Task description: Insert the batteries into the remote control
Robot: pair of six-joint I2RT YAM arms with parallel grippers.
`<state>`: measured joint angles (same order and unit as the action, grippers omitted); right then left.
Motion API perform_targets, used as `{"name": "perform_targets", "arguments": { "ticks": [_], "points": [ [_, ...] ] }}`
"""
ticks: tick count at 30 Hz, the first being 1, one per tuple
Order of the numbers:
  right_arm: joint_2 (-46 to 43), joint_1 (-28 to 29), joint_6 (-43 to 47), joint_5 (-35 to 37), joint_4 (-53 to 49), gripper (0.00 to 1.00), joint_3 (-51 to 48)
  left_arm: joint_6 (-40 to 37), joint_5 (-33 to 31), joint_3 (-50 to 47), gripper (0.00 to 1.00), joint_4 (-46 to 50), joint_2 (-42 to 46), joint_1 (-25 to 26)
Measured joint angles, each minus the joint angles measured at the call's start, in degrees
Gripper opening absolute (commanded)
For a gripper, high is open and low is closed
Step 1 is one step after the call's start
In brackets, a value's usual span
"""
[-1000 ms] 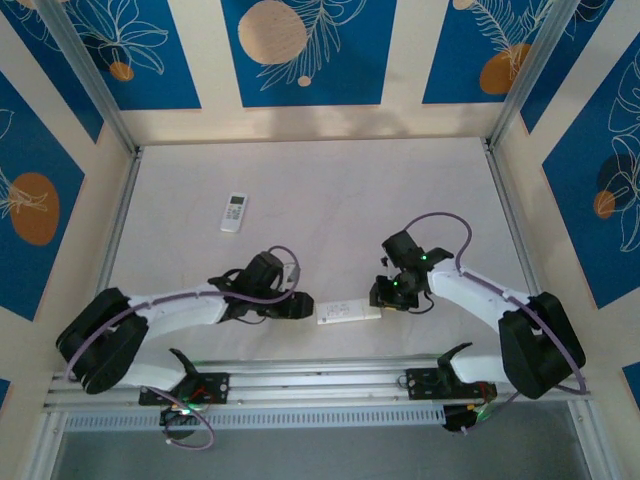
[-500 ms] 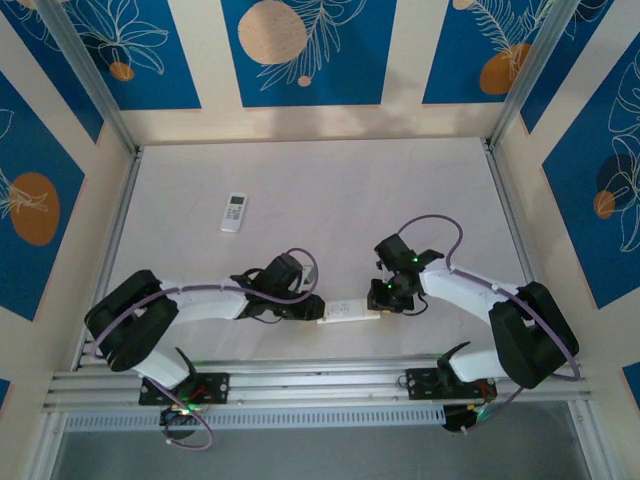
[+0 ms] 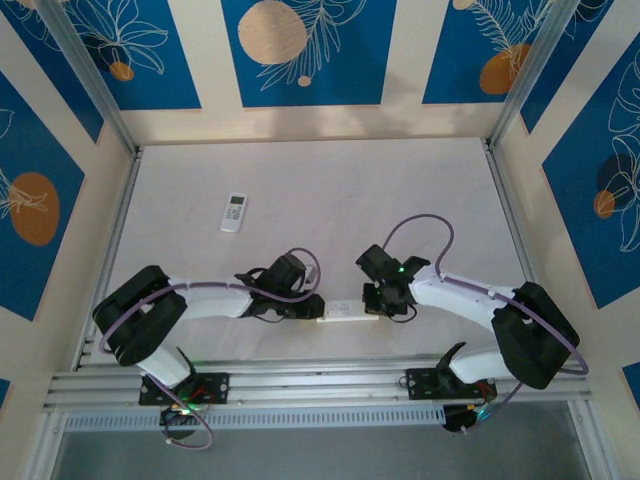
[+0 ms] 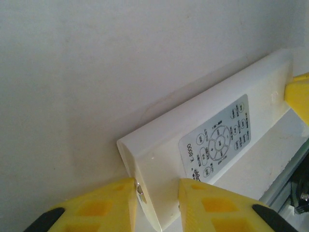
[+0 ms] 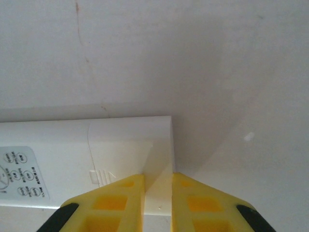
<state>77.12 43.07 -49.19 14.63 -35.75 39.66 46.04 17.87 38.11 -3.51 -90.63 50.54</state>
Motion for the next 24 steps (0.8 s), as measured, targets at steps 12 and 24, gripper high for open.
{"name": "perform_targets", "arguments": {
  "ticks": [12, 24],
  "points": [
    [-13.9, 0.7, 18.2, 0.5, 0.9, 0.84, 8.8, -4.1, -10.7, 0.2, 0.84, 4.7, 16.7, -12.3],
    [10.8, 7.8, 61.8, 0.4, -6.0, 0.88, 16.0, -5.0, -5.2, -5.3, 0.88, 10.6, 34.7, -25.7]
  ]
}}
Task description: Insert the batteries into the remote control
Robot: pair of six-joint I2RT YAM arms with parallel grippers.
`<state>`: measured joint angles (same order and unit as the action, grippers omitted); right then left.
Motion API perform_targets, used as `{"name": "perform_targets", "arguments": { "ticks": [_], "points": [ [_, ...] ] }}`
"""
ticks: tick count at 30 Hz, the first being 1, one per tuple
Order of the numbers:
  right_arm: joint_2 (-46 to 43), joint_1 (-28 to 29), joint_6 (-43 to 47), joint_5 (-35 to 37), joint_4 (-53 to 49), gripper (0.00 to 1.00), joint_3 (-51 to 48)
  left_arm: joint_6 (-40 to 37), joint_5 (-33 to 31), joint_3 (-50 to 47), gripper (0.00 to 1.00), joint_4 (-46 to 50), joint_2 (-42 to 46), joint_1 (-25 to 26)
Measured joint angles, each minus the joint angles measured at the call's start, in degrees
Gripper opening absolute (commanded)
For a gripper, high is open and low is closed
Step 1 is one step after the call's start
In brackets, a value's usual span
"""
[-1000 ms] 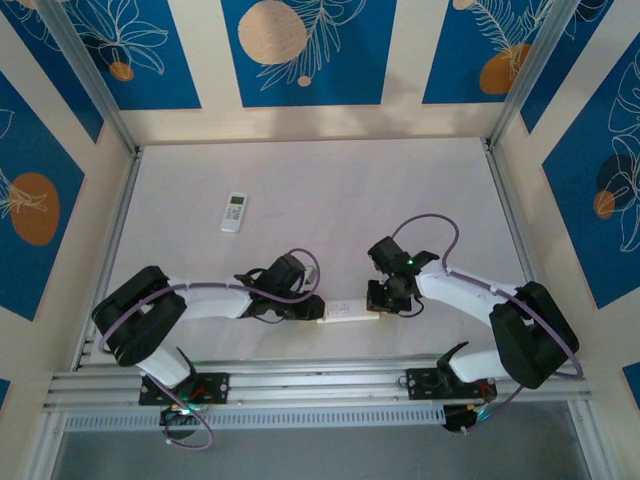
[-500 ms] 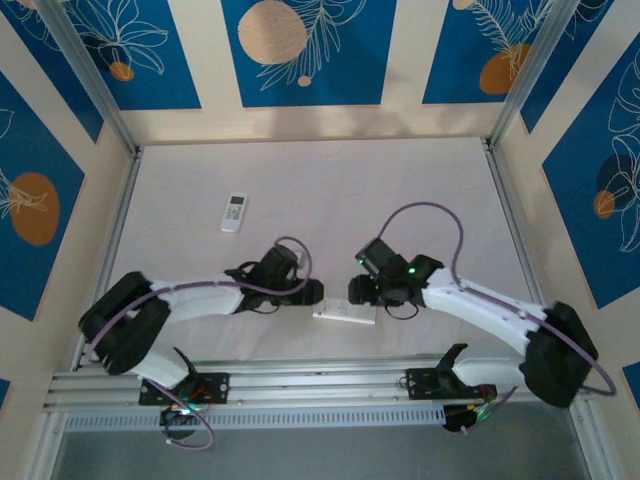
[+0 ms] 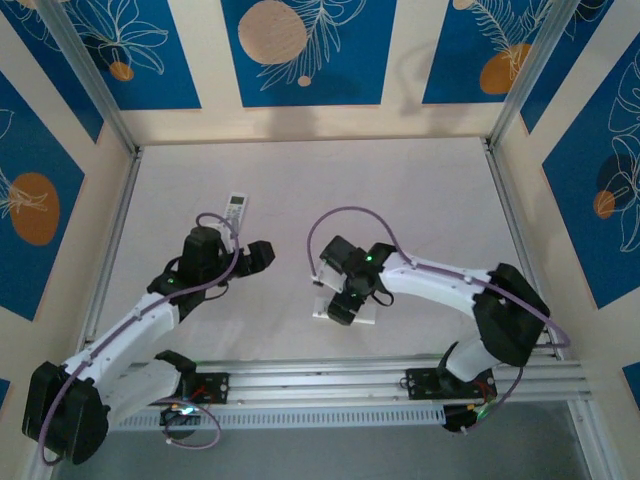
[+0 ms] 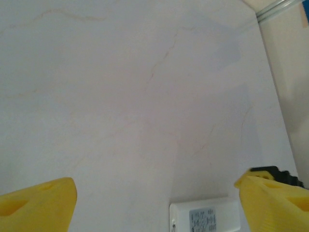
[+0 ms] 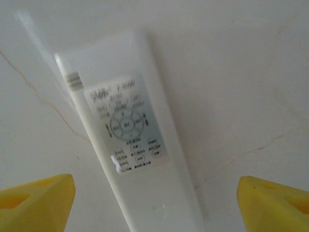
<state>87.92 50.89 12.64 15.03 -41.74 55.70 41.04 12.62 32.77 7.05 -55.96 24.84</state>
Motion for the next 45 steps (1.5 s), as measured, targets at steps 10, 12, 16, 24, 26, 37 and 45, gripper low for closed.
{"name": "perform_targets", "arguments": {
  "ticks": [10, 12, 16, 24, 26, 37, 45],
  "points": [
    [9.7, 0.2, 8.6, -0.3, -0.7, 0.65, 1.0, 2.4, 3.2, -2.5, 0.88, 0.8, 0.0, -0.1],
    [10.7, 0.2, 9.0, -0.4, 0.0, 0.59, 1.8, 3.5, 3.8, -2.6, 0.88, 0.7, 0.1, -0.1],
    [11.1, 0.5, 9.0, -0.5, -0.7, 0.52, 2.8, 6.3, 3.9, -4.3, 0.88, 0.1, 1.7, -0.1],
    [10.4, -2.2, -3.3, -10.1, 0.9, 0.50, 6.8, 12.5, 5.9, -6.3, 0.80, -0.9, 3.7, -0.1],
    [10.4, -3.3, -9.8, -13.2, 2.4, 0.50, 10.5, 14.0, 7.2, -6.2, 0.78, -1.6, 3.7, -0.1],
    [11.7, 0.1, -30.1, -23.4, 14.4, 0.49, 15.2, 19.2, 5.8, -3.3, 0.53, -3.8, -2.0, 1.7],
    [13.2, 1.4, -38.2, -28.1, 21.0, 0.52, 15.0, 20.5, 3.7, -2.0, 0.19, -4.1, -4.9, 2.6]
  ]
}}
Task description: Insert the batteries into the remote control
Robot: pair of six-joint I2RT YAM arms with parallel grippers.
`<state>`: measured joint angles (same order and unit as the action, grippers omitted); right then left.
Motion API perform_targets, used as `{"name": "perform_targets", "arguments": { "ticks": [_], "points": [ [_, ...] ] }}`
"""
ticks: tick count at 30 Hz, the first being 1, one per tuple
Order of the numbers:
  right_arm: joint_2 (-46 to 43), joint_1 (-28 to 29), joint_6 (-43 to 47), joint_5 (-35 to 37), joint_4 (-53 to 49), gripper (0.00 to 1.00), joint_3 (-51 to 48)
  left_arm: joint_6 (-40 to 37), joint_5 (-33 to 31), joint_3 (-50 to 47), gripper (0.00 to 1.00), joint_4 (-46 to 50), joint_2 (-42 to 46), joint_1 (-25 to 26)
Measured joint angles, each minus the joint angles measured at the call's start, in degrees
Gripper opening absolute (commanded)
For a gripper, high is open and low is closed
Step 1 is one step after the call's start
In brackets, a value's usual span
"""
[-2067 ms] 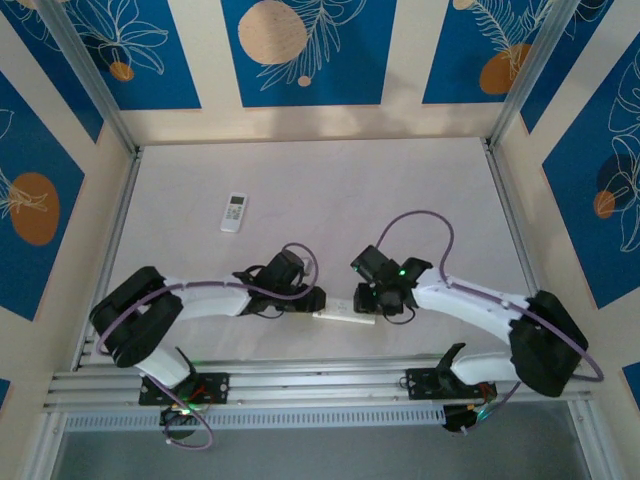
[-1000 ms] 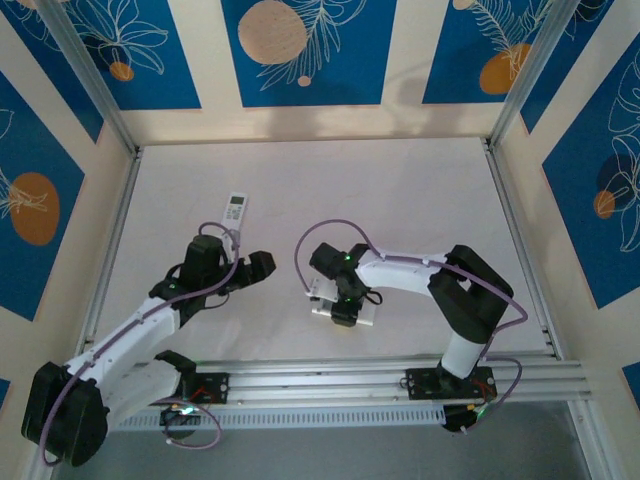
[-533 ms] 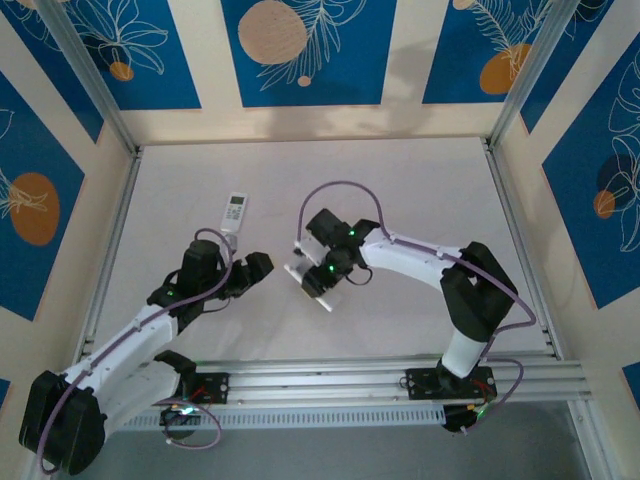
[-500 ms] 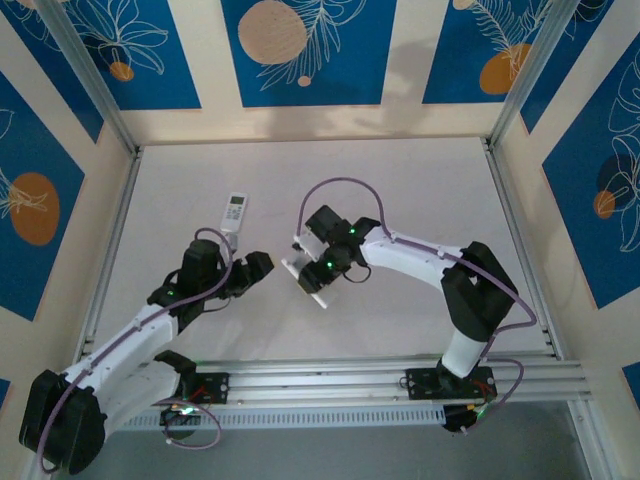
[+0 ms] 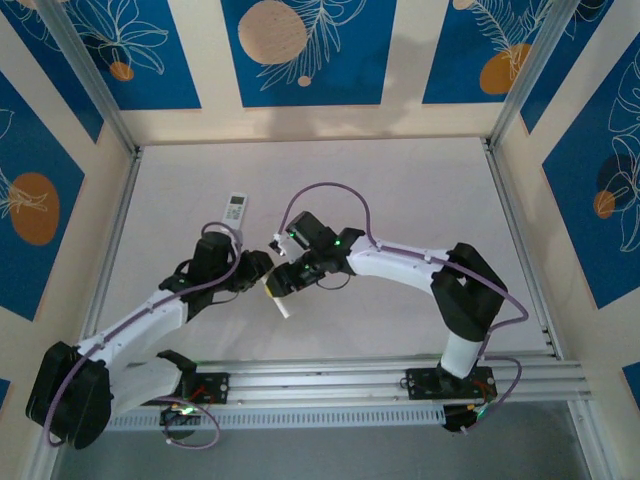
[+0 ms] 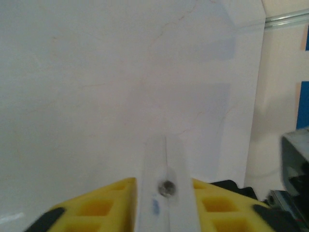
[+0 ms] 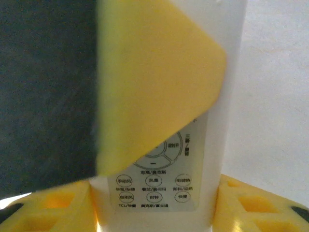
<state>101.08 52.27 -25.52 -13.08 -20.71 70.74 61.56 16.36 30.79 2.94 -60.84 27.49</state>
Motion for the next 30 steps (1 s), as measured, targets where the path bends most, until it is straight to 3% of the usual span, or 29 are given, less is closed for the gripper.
{"name": "perform_targets", "arguments": {
  "ticks": [6, 10, 12, 16, 21, 25, 30],
  "points": [
    [1.8, 0.0, -4.1, -3.0, 2.0, 0.69, 1.2, -3.4, -6.6, 6.1, 0.00, 12.0, -0.3, 1.4],
    [0.0, -1.8, -5.7, -5.4, 5.2, 0.71, 0.4, -11.3, -14.4, 15.4, 0.00, 22.7, -2.4, 2.3],
    [-3.7, -3.7, -5.9, -5.5, 5.8, 0.71, -2.1, -17.1, -21.9, 21.5, 0.00, 29.1, -5.6, 2.5],
    [-11.2, -8.9, -5.6, -4.7, 5.0, 0.71, -6.6, -25.5, -38.0, 34.9, 0.00, 41.7, -18.4, 2.6],
    [-17.5, -11.8, -4.6, -3.2, 3.7, 0.72, -11.3, -28.7, -53.5, 48.7, 0.00, 53.2, -37.3, 3.0],
    [-22.0, -12.9, -3.7, -2.7, 2.4, 0.72, -15.5, -28.7, -58.6, 58.5, 0.00, 59.1, -49.3, 3.7],
    [-26.6, -14.3, -2.7, -2.3, 1.3, 0.72, -19.2, -28.5, -58.9, 70.5, 0.00, 62.1, -62.1, 5.7]
  ]
}}
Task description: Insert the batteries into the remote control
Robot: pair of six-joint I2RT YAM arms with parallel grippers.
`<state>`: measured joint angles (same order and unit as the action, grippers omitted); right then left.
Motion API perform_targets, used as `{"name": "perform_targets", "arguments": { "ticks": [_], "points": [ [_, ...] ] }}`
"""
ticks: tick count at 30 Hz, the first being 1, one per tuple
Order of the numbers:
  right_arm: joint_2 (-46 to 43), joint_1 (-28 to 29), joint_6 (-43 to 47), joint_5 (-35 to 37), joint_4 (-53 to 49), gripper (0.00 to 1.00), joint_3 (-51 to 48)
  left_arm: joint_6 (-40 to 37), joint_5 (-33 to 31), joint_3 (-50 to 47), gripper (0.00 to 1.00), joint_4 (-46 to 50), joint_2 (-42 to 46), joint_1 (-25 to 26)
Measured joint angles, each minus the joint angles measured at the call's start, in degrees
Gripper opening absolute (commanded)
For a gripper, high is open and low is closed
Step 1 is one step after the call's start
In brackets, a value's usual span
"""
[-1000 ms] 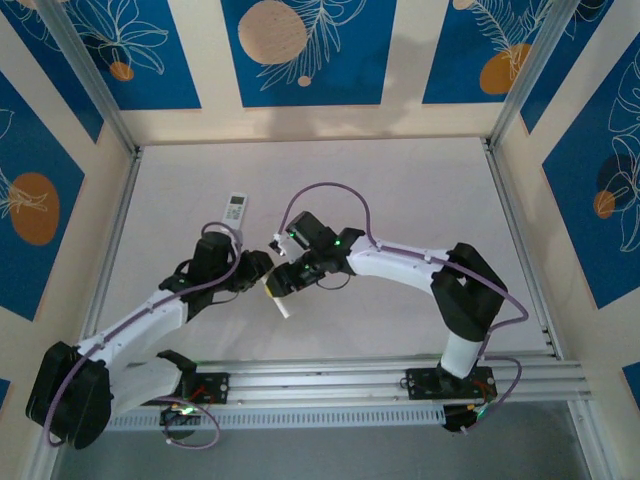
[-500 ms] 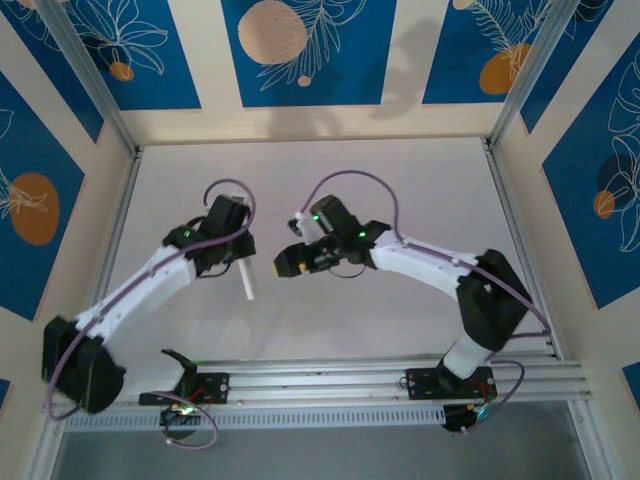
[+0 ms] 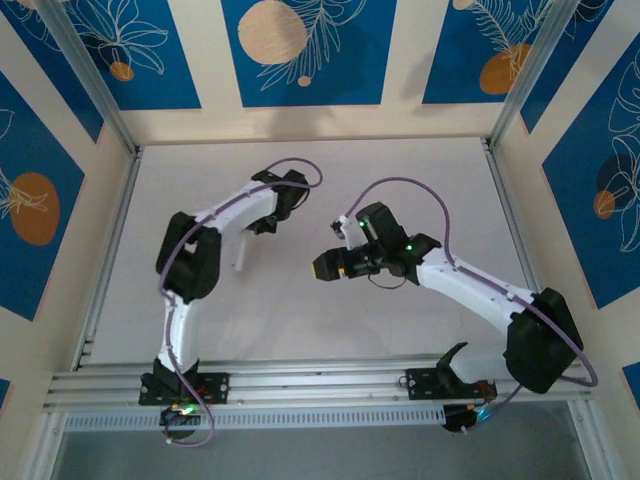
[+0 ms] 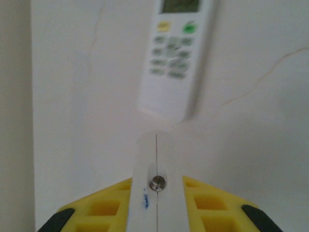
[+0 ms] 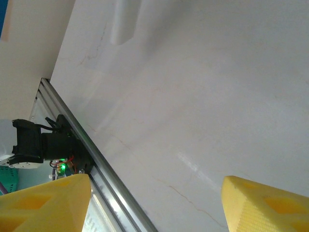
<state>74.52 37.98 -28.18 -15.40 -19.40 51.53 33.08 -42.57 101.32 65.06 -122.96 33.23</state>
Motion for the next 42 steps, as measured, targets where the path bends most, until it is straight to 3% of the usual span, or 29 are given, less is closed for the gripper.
{"name": "perform_targets", "arguments": {
  "ticks": [5, 7, 10, 14, 17, 19, 21, 25, 27, 29, 33, 38, 42],
  "points": [
    [-5.5, -1.3, 0.5, 0.2, -0.7, 0.74, -3.6, -0.2, -0.6, 11.5, 0.15, 3.7, -12.7, 2.1],
    [-7.8, -2.0, 0.7, 0.2, -0.9, 0.75, -5.0, -1.2, -0.3, 13.1, 0.35, 5.6, -14.2, 2.7],
    [-10.3, -3.6, 1.2, 0.6, -1.4, 0.80, -6.5, -1.1, 3.9, 13.2, 0.55, 2.8, -13.6, 3.1],
    [-13.2, -7.4, 3.2, 5.0, -3.1, 1.00, -7.3, -3.0, 12.7, 5.1, 0.78, -7.5, -5.6, 2.8],
    [-16.5, -12.1, 5.0, 13.9, -3.9, 0.99, -7.3, -4.5, 22.1, -8.5, 0.90, -18.6, 9.6, 1.5],
    [-18.2, -16.4, 6.2, 22.0, -3.6, 0.99, -7.5, -6.2, 27.5, -19.6, 0.93, -27.8, 24.2, -0.5],
    [-18.5, -21.7, 7.4, 28.8, -0.7, 0.99, -9.0, -9.2, 28.7, -31.2, 0.93, -38.0, 38.6, -3.1],
    [-13.0, -33.6, 9.8, 34.4, 12.1, 0.99, -16.3, -17.6, 22.3, -56.5, 1.00, -57.1, 64.0, -9.0],
    [-6.2, -36.5, 10.7, 34.7, 19.1, 0.99, -18.8, -21.4, 21.0, -67.1, 1.00, -65.7, 68.7, -12.7],
    [1.7, -37.4, 11.9, 34.4, 27.3, 0.99, -20.4, -24.5, 21.8, -78.4, 1.00, -75.6, 69.0, -18.1],
    [11.8, -36.3, 16.9, 32.0, 41.9, 0.99, -22.2, -26.5, 27.4, -91.9, 1.00, -91.9, 57.6, -30.1],
    [12.7, -37.0, 19.3, 27.1, 56.8, 0.99, -28.1, -27.4, 35.4, -87.6, 1.00, -107.5, 41.6, -34.8],
    [12.8, -37.1, 20.3, 25.4, 61.0, 0.99, -28.4, -28.7, 39.9, -83.2, 1.00, -113.0, 39.9, -34.9]
  ]
}}
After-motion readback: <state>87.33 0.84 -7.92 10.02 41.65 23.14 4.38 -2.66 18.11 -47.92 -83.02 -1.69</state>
